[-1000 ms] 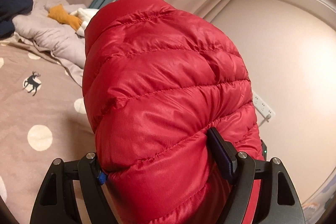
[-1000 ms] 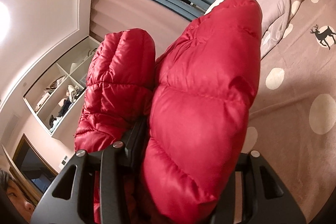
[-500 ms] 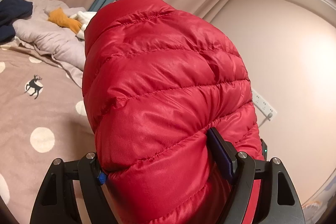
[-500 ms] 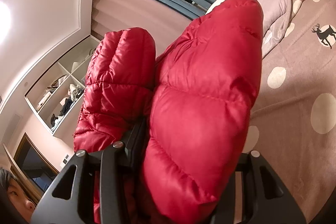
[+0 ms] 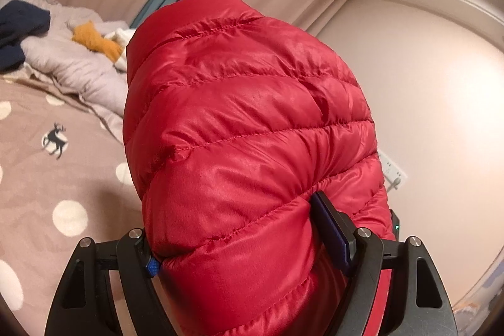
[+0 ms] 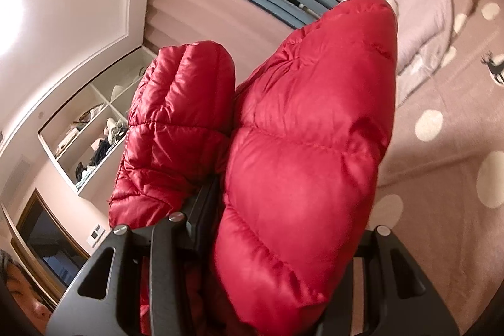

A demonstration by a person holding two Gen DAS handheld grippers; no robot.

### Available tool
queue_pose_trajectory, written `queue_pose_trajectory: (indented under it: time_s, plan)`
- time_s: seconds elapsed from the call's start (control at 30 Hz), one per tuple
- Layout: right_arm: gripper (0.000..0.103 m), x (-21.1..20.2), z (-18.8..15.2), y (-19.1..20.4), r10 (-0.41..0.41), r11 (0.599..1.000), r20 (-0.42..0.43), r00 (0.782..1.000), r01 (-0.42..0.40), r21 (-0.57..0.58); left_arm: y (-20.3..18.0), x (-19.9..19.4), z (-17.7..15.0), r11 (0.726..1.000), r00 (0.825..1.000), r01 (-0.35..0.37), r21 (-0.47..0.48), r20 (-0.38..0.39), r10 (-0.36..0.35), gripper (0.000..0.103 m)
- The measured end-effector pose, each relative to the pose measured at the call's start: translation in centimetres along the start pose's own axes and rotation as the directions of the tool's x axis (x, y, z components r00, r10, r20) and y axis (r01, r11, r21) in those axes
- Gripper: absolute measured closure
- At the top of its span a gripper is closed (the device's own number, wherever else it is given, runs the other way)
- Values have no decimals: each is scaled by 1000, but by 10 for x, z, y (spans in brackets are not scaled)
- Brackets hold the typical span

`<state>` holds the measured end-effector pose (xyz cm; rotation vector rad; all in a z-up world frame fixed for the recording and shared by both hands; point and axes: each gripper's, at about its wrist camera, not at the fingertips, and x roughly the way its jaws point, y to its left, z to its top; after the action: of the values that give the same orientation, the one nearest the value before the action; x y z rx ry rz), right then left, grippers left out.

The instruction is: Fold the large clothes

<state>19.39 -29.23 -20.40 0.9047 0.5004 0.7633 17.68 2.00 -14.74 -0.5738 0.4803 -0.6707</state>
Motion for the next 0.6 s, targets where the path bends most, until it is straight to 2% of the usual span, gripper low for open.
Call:
queue_pose_trajectory:
  time_s: [0.13,0.33,0.5,0.6]
  plan:
    - [58,12,4,16,8,1000,-11,1000,-8,-24,-4,-14,12,1000,999,10,7,33,-10,24]
    - [57,50,15,26,18,999,-35,999,-19,-36,4,-26,33,1000,995,-14,-5,96,14,24]
    - [57,71,23,26,-8,995,-57,998,3,-96,16,-18,46,1000,994,12,17,110,-14,24]
    - [57,75,27,18,-20,996,-30,999,17,-86,27,-4,48,999,994,33,8,108,-33,24]
